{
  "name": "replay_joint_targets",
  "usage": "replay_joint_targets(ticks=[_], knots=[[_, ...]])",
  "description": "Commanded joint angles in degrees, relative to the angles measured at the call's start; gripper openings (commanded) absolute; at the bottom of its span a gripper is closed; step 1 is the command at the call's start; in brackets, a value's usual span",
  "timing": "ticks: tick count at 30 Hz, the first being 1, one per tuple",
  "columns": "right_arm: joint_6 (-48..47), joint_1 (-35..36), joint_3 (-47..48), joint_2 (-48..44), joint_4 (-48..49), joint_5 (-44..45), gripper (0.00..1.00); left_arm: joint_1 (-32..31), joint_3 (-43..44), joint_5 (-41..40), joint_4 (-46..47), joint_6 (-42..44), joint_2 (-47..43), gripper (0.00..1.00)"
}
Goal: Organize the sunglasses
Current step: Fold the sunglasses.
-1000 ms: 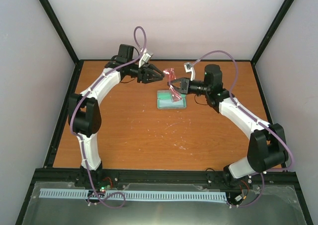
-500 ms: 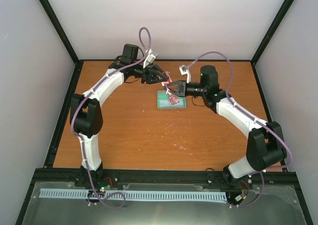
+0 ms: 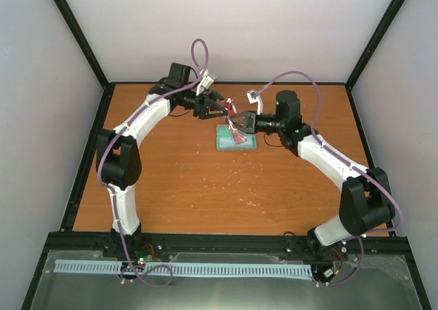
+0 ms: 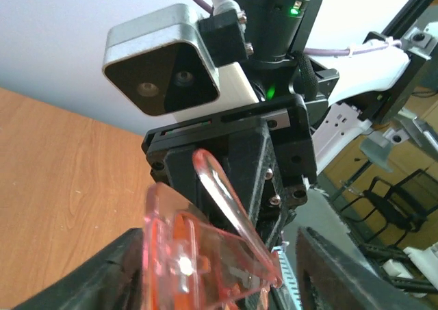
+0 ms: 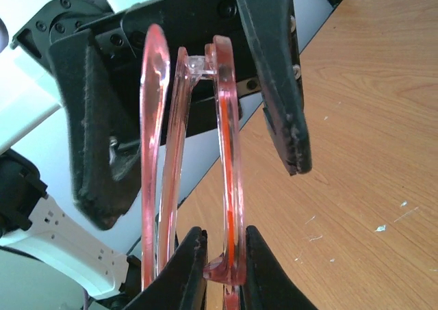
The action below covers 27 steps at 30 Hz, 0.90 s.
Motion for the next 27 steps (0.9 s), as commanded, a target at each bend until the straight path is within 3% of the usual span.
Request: replay_joint_targets(ticks=[1,4,9,11,19,24,27], knots=[[2.21,-0.84,-1.44,-2.30,3.47,1.57,0.10,1.38,1.83,-0.69,-1.46,3.62,0.65,0.67],[2.83,-1.21,-2.29,-3.13,4.57,1.71,0.10,3.21,1.52,-0.01,-1.57,3.55,0.81,0.71],[3.68,-1.25,-2.28,-2.91,5.87,0.82,0.10,4.21,1.88,0.06,-1.47,3.97,1.04,0.41],[4.15,-1.23,-2.11,-2.67,6.89,0.38,0.10,4.15,1.78,0.22,-0.27,3.12,1.13,0.36],[4.00,-1.23,-1.55,-2.18,6.44,0.03,0.11,3.49,2.27,0.50,4.39,-1.10,1.38,0.49],[3.51,-1.14,-1.02,-1.76,5.89,0.16,0.12,2.75,2.43,0.66,4.40,-1.14,1.40,0.45],[3.37,-1.15,-0.72,-1.50,5.75,0.12,0.12,2.23,2.61,0.27,4.45,-1.19,1.37,0.37]])
